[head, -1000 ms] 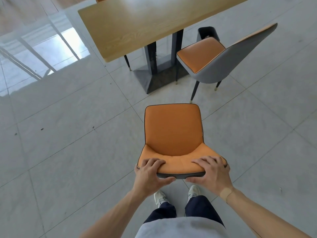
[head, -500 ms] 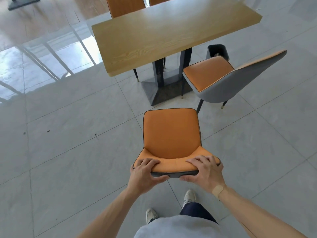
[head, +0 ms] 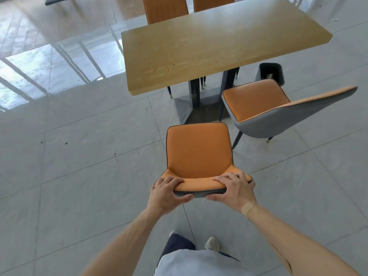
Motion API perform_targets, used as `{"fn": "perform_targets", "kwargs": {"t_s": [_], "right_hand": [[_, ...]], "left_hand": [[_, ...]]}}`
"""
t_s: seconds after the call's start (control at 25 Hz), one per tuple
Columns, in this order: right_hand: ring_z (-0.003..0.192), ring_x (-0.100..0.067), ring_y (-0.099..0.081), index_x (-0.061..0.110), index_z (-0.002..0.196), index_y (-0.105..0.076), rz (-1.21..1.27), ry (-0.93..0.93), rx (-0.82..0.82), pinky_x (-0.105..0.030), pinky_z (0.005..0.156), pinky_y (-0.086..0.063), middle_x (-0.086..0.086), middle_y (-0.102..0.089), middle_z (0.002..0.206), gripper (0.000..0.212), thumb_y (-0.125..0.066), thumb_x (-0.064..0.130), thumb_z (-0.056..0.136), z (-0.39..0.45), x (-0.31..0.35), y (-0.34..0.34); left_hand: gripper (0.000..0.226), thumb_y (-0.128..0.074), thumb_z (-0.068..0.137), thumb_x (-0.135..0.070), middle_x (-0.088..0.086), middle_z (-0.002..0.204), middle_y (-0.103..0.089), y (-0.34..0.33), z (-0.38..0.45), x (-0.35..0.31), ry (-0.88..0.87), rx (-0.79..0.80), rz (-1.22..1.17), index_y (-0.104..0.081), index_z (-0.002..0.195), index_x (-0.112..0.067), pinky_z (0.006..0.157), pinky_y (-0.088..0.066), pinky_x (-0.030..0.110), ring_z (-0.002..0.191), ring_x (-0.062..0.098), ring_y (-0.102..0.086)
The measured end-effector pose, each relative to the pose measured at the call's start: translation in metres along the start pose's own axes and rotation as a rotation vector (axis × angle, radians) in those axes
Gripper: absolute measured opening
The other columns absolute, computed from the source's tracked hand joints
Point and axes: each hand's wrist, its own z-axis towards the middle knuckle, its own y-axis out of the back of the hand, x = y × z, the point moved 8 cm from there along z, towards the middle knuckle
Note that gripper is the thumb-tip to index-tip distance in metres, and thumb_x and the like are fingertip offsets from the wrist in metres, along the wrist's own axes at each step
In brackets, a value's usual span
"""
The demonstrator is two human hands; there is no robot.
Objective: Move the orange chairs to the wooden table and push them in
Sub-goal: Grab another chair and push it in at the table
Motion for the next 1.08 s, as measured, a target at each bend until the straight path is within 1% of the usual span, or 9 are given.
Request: {"fn": "perform_targets", "kwargs": {"t_s": [0.12, 0.28, 0.48, 0.6, 0.88, 1.0, 1.08], "right_hand": [[0.118, -0.019, -0.034, 0.053, 0.126, -0.049, -0.009, 0.009, 0.008, -0.051, 0.093, -0.033, 0.019, -0.051, 0.128, 0.099, -0.016, 0.105, 0.048, 0.018, -0.006, 0.009], [0.119, -0.017, -0.033, 0.055, 0.126, -0.048, -0.008, 0.014, 0.034, -0.053, 0.095, -0.032, 0.023, -0.049, 0.130, 0.097, -0.021, 0.105, 0.048, 0.046, -0.015, 0.021], [0.121, -0.017, -0.034, 0.054, 0.126, -0.048, -0.029, 0.026, 0.052, -0.047, 0.093, -0.031, 0.023, -0.049, 0.130, 0.097, -0.025, 0.105, 0.046, 0.095, -0.029, 0.046], [0.122, -0.016, -0.032, 0.056, 0.124, -0.048, -0.034, 0.034, 0.070, -0.047, 0.093, -0.031, 0.023, -0.049, 0.129, 0.097, -0.024, 0.105, 0.045, 0.124, -0.036, 0.060], [0.121, -0.017, -0.034, 0.056, 0.123, -0.049, -0.058, 0.078, 0.083, -0.048, 0.092, -0.032, 0.021, -0.050, 0.128, 0.095, -0.023, 0.105, 0.046, 0.170, -0.047, 0.081], [0.120, -0.016, -0.034, 0.056, 0.122, -0.049, -0.053, 0.102, 0.064, -0.047, 0.092, -0.031, 0.022, -0.050, 0.127, 0.094, -0.022, 0.105, 0.047, 0.177, -0.053, 0.086], [0.120, -0.016, -0.034, 0.056, 0.122, -0.050, -0.062, 0.124, 0.081, -0.048, 0.094, -0.029, 0.022, -0.051, 0.127, 0.093, -0.023, 0.105, 0.048, 0.181, -0.055, 0.089]], "left_hand": [[0.073, -0.044, 0.062, -0.093, -0.025, 0.123, -0.052, 0.005, 0.016, -0.005, 0.008, -0.020, 0.006, -0.049, 0.121, -0.050, 0.099, -0.038, 0.047, 0.123, 0.013, -0.040], [0.076, -0.039, 0.061, -0.095, -0.024, 0.124, -0.051, 0.008, 0.042, -0.011, 0.001, -0.031, 0.008, -0.050, 0.120, -0.048, 0.098, -0.036, 0.049, 0.122, 0.015, -0.039], [0.077, -0.039, 0.062, -0.094, -0.021, 0.124, -0.052, 0.019, 0.086, -0.026, 0.028, -0.040, -0.002, -0.051, 0.121, -0.046, 0.099, -0.034, 0.051, 0.123, 0.012, -0.036], [0.077, -0.037, 0.062, -0.096, -0.020, 0.122, -0.051, 0.025, 0.110, -0.032, 0.051, -0.025, -0.017, -0.049, 0.120, -0.046, 0.099, -0.035, 0.055, 0.122, 0.012, -0.036], [0.078, -0.034, 0.063, -0.096, -0.018, 0.125, -0.051, 0.031, 0.148, -0.045, 0.095, -0.005, -0.024, -0.046, 0.122, -0.047, 0.100, -0.036, 0.058, 0.123, 0.013, -0.036], [0.076, -0.034, 0.062, -0.097, -0.019, 0.122, -0.051, 0.034, 0.153, -0.050, 0.118, -0.022, -0.048, -0.046, 0.119, -0.048, 0.099, -0.036, 0.055, 0.121, 0.012, -0.035], [0.075, -0.036, 0.061, -0.097, -0.020, 0.121, -0.050, 0.034, 0.155, -0.055, 0.141, -0.019, -0.050, -0.046, 0.119, -0.049, 0.099, -0.036, 0.051, 0.121, 0.012, -0.036]]}}
